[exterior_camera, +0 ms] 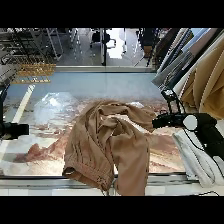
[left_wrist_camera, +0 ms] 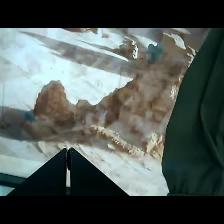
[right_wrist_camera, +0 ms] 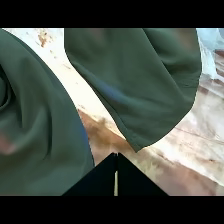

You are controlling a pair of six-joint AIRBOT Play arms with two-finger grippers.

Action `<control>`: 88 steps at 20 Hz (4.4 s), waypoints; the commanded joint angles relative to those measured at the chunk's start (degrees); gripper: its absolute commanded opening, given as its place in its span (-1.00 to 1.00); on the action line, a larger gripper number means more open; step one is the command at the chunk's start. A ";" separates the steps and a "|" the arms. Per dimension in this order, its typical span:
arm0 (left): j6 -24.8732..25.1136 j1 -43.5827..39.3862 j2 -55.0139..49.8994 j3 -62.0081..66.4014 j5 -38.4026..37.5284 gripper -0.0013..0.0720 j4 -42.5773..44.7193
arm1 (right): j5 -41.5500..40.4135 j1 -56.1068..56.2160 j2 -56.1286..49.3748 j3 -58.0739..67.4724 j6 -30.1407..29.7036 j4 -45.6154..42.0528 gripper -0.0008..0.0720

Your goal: Fold the clothes and pants, and hang the long-sleeved shirts on hangers.

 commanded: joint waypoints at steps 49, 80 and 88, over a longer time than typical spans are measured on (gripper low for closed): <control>-14.86 -14.60 9.97 -48.85 59.58 -0.34 -51.93 | -7.74 0.09 -0.81 0.02 2.84 20.68 -0.29; 24.24 37.70 -23.87 -10.14 15.30 -0.94 -58.45 | 1.07 -17.81 -25.18 0.33 -3.67 26.80 0.09; 24.26 37.66 -23.87 -10.14 15.15 -0.94 -62.31 | -11.02 -12.76 -30.12 1.68 -6.71 29.18 -0.27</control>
